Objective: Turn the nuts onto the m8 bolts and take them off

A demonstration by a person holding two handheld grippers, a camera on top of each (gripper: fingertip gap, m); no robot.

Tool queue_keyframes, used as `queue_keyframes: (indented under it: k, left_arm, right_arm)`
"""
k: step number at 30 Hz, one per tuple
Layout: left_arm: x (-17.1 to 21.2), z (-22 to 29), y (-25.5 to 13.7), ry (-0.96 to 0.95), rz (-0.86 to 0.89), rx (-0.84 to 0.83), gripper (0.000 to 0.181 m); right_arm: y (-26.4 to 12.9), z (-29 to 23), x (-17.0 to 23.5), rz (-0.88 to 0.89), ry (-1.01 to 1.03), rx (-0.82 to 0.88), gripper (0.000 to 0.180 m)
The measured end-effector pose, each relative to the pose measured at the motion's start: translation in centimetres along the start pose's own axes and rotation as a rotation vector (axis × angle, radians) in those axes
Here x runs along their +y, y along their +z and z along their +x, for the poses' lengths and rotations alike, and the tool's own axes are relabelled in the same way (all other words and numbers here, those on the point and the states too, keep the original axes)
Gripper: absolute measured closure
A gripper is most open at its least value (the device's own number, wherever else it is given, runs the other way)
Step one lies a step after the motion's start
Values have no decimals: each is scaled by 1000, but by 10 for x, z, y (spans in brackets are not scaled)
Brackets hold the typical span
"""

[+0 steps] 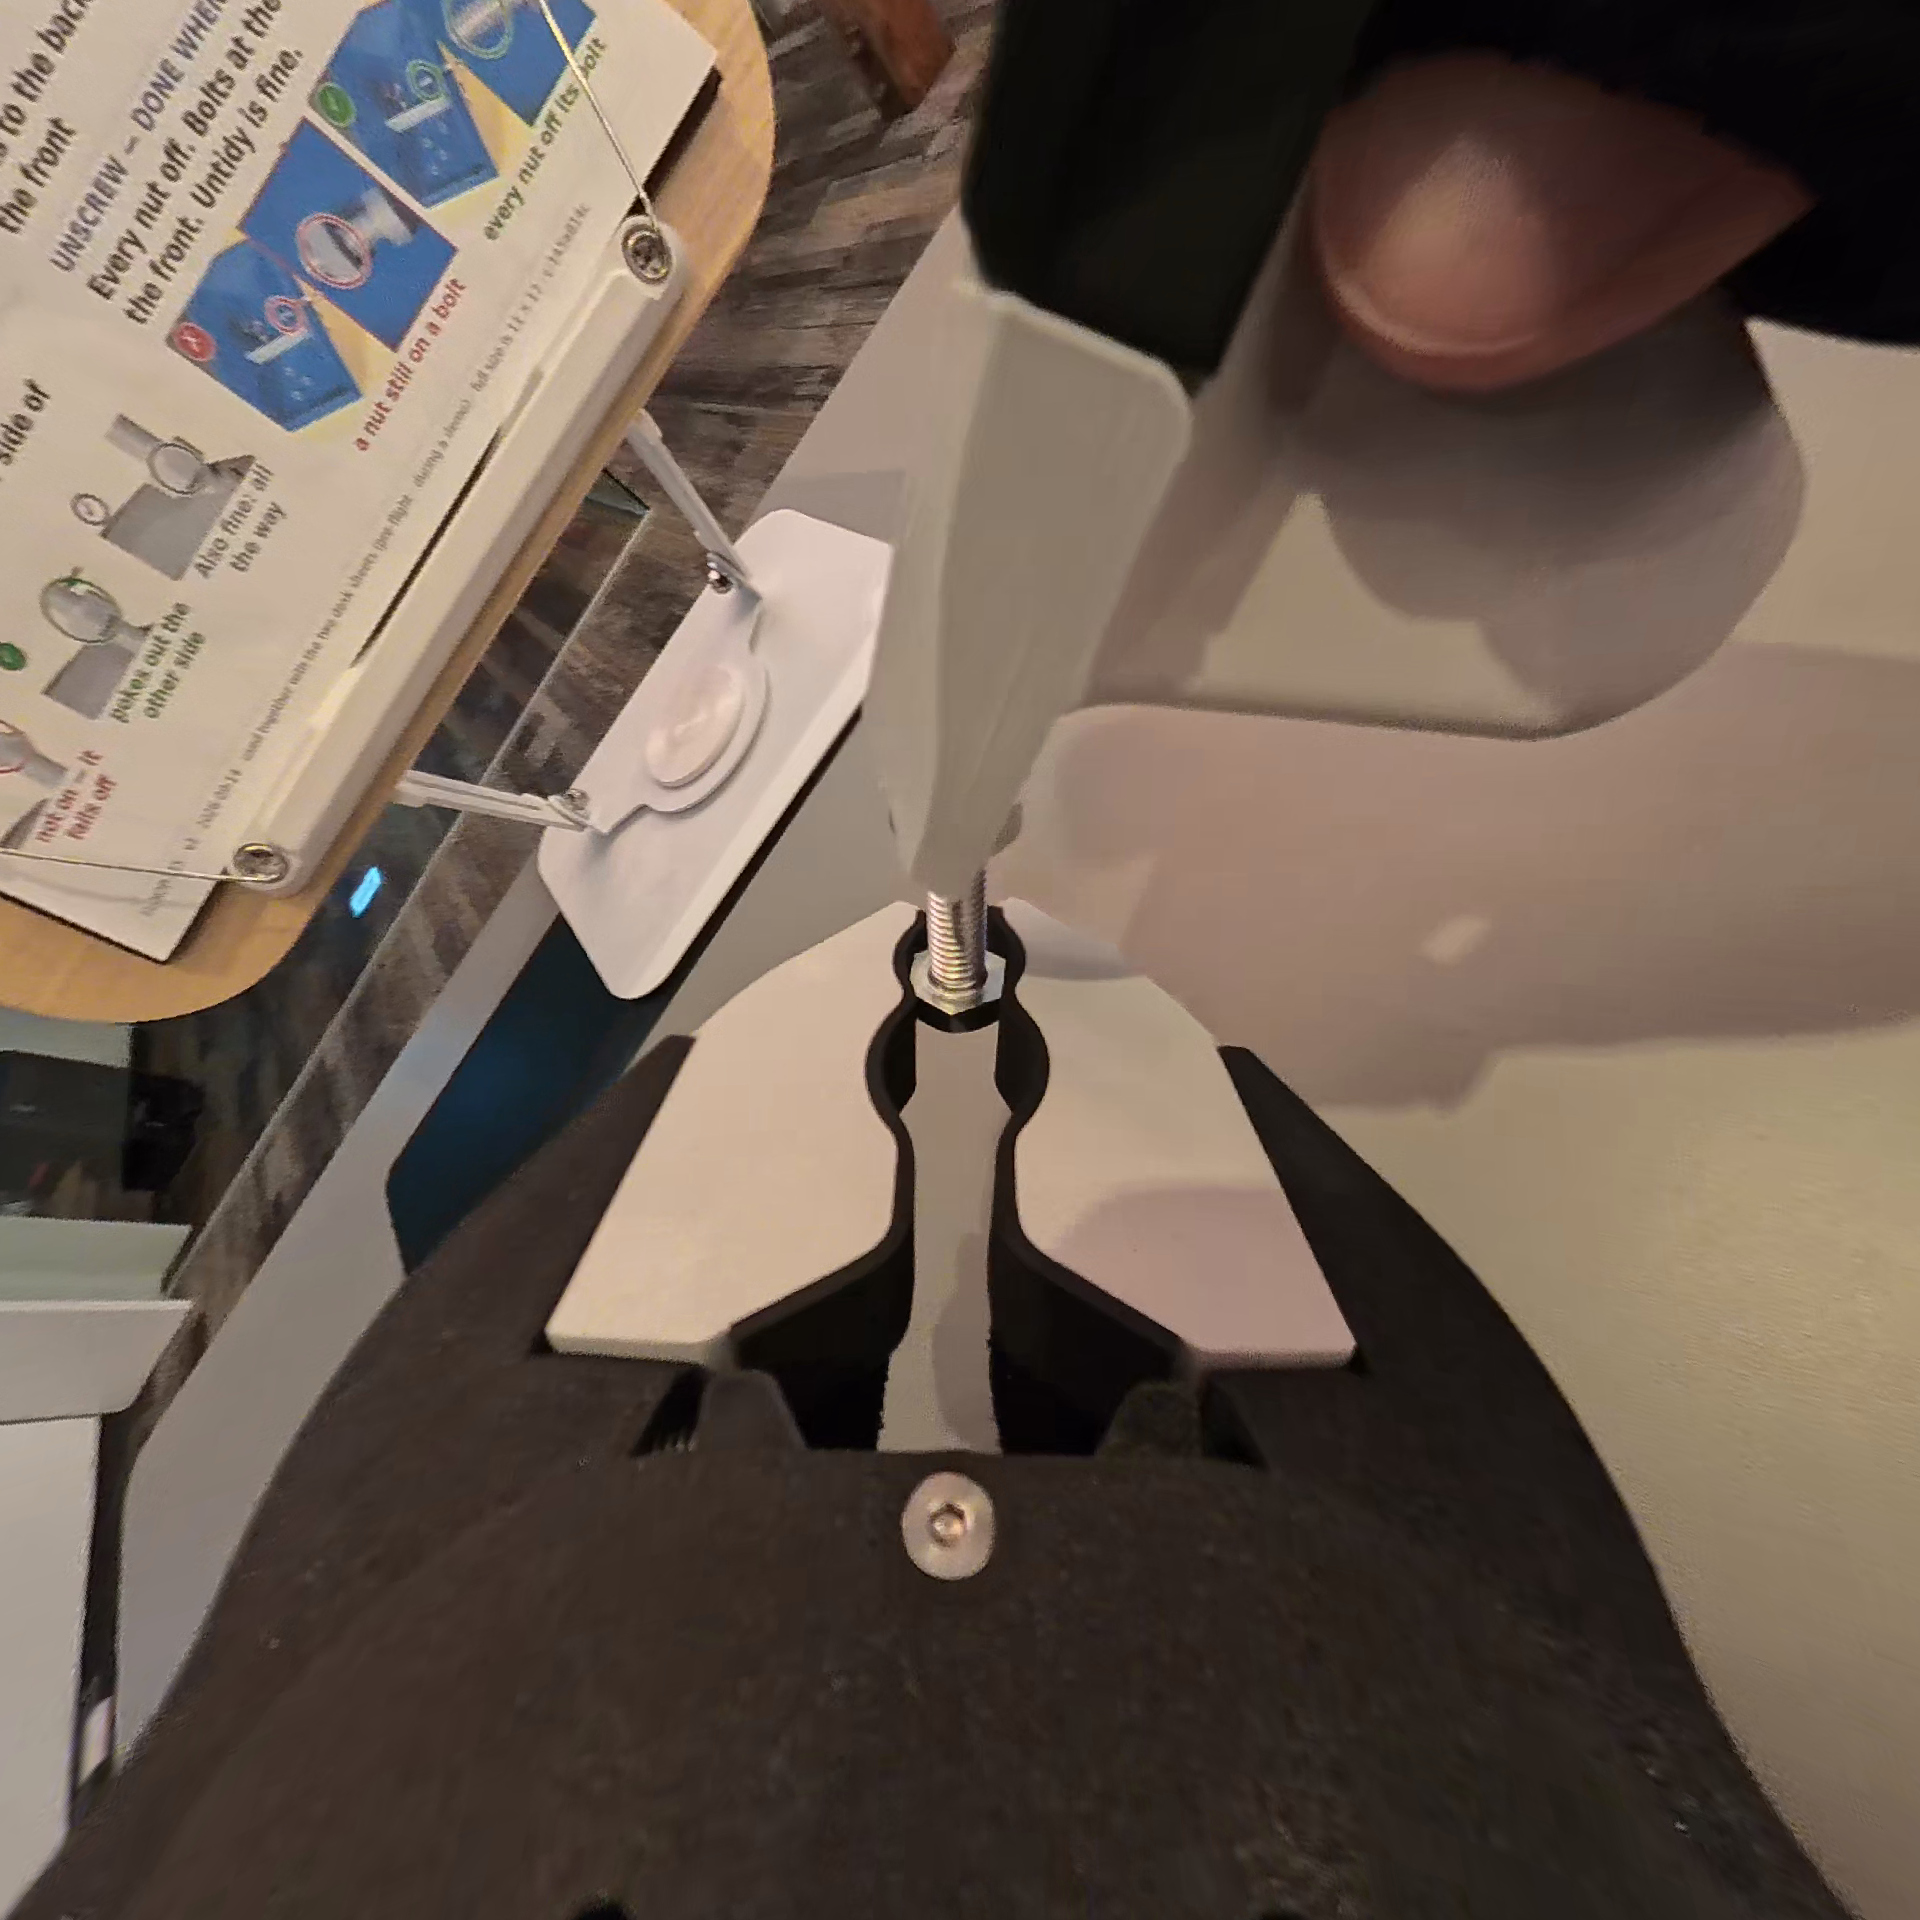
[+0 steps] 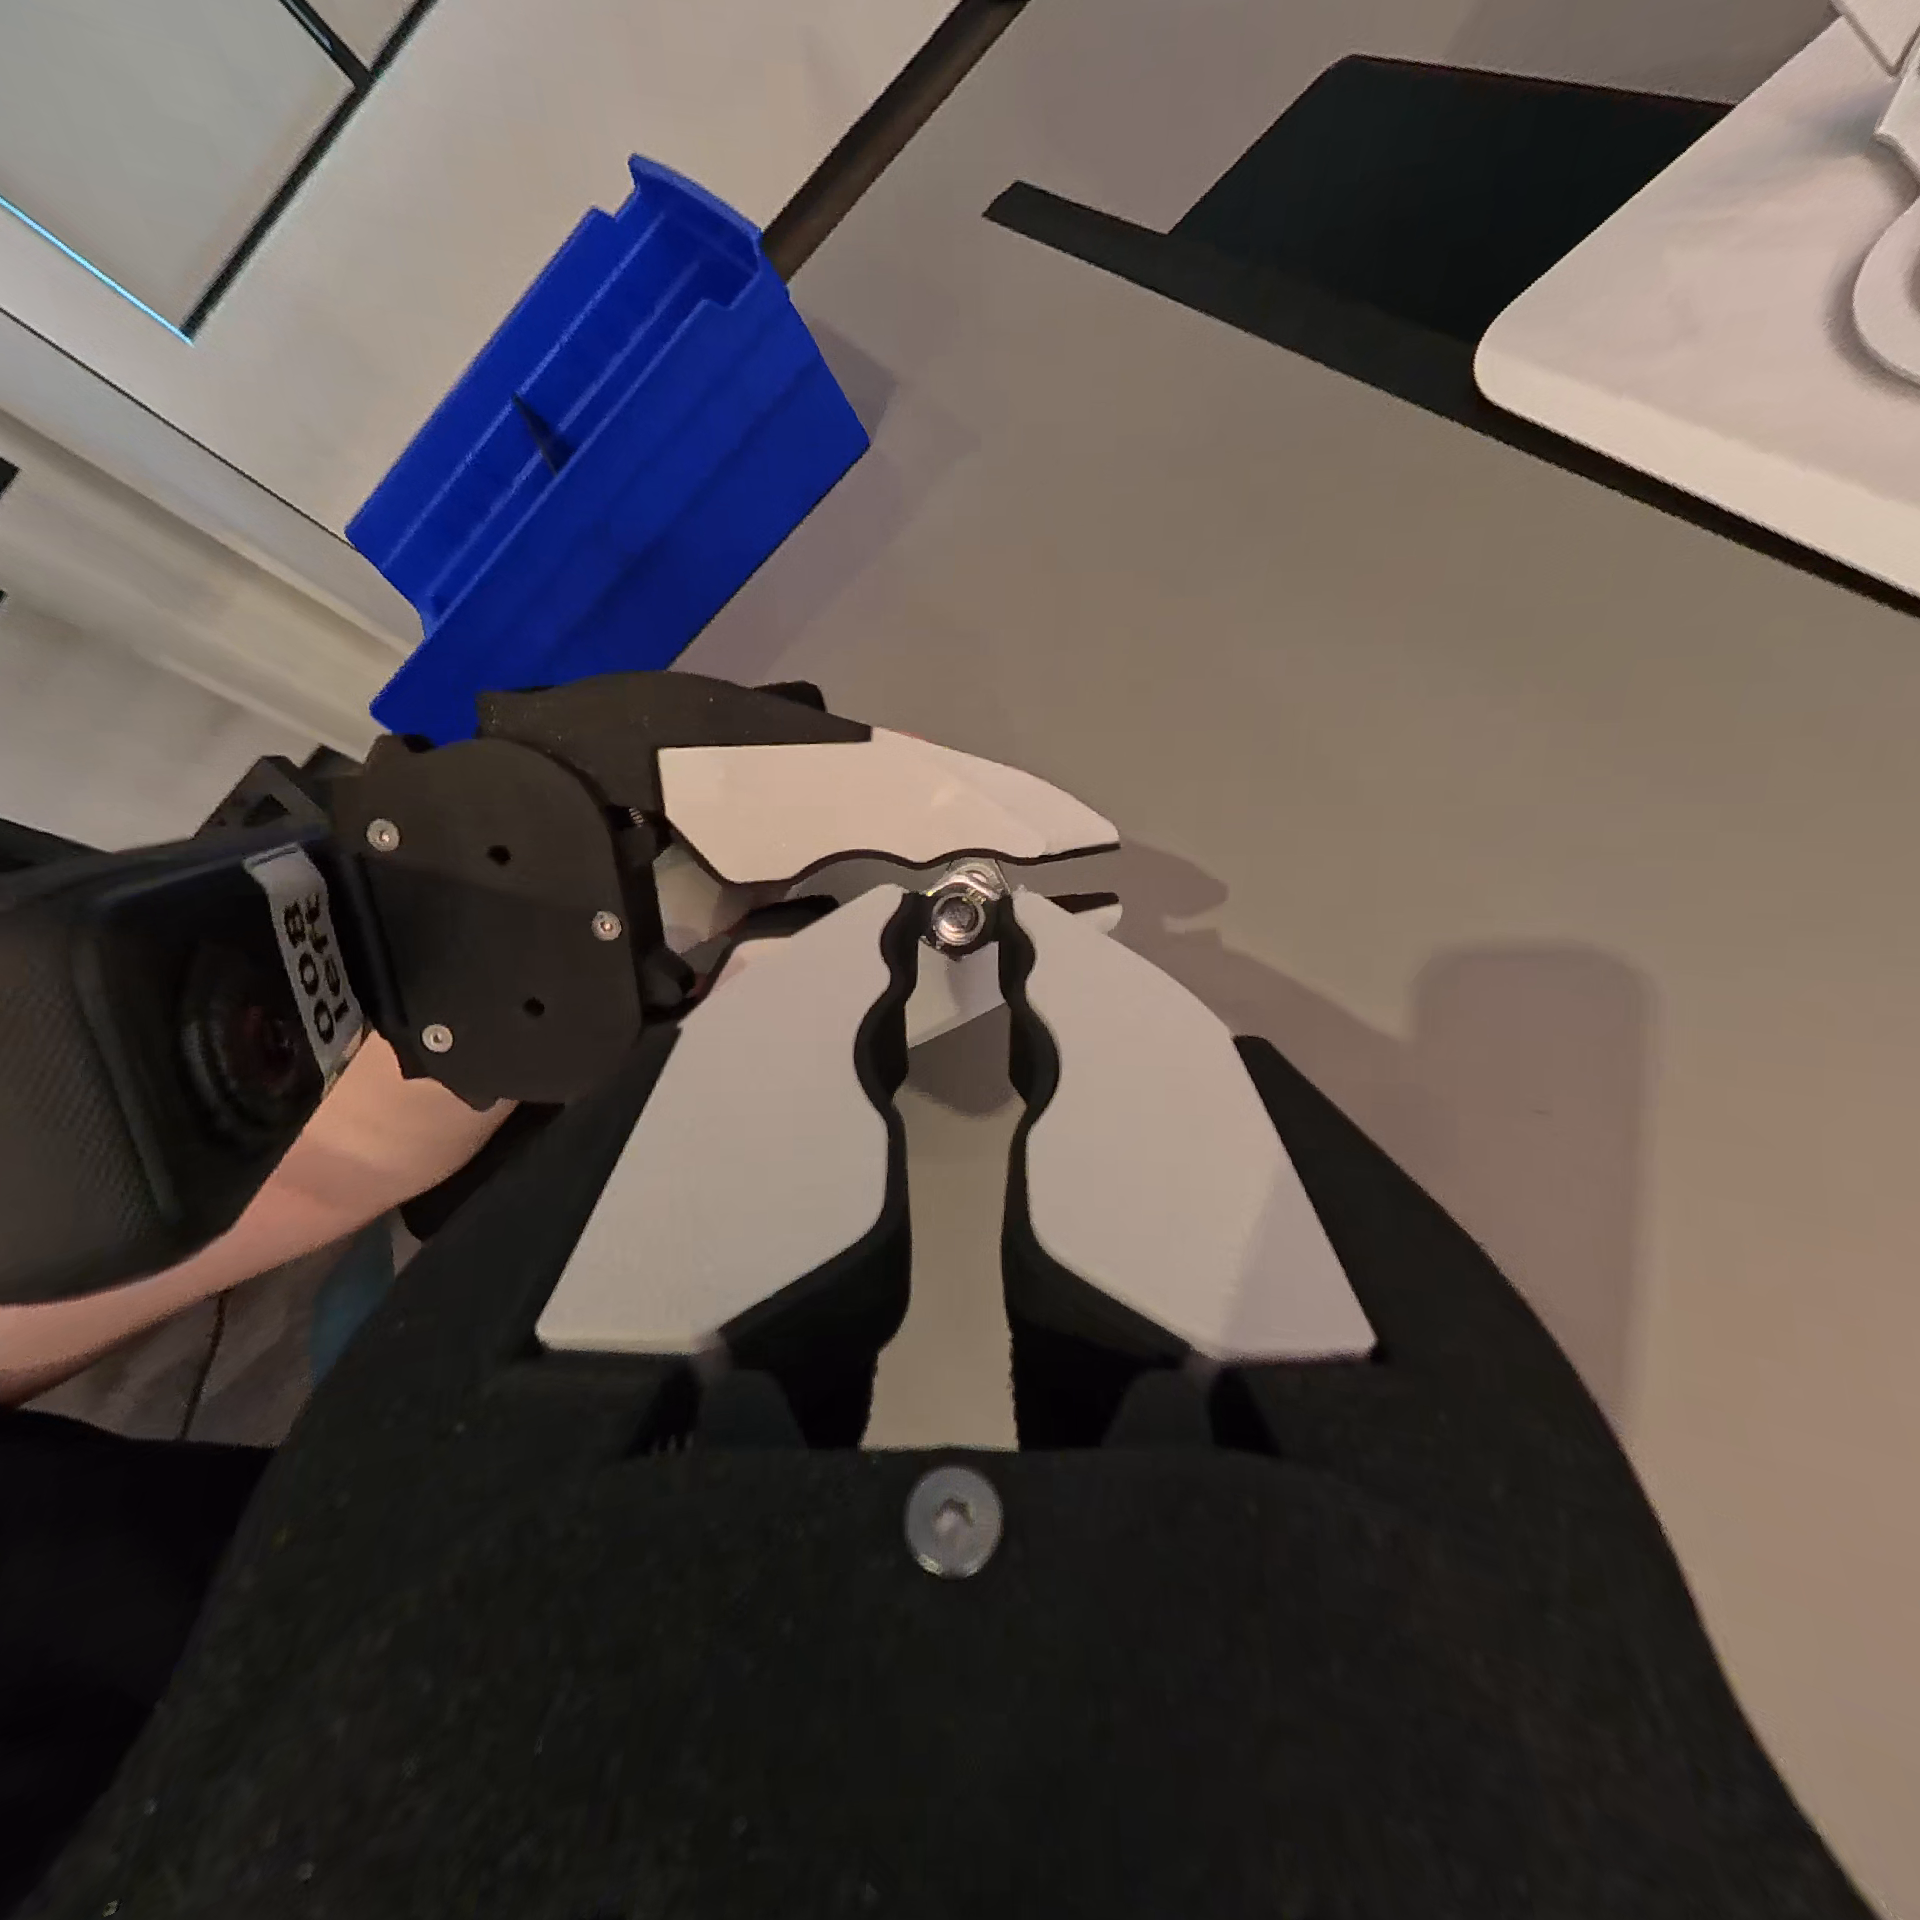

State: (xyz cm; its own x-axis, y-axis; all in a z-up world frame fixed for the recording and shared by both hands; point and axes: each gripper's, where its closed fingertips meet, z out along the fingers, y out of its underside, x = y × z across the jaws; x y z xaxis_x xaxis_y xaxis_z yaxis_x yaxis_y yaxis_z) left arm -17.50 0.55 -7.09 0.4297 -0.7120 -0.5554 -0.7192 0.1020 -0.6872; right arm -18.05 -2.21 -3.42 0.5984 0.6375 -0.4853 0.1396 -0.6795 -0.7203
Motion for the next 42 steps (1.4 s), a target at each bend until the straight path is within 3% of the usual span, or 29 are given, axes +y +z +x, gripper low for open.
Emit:
queue_keyframes:
  k: [6, 42]
  left_arm:
    - [4, -5, 2, 0, -13, -33, 171]
    - [-4, 5, 2, -112, 55, 59, 171]
  right_arm:
    - [4, 2, -2, 38, 50, -12, 166]
    - [2, 0, -2, -10, -84, 55, 163]
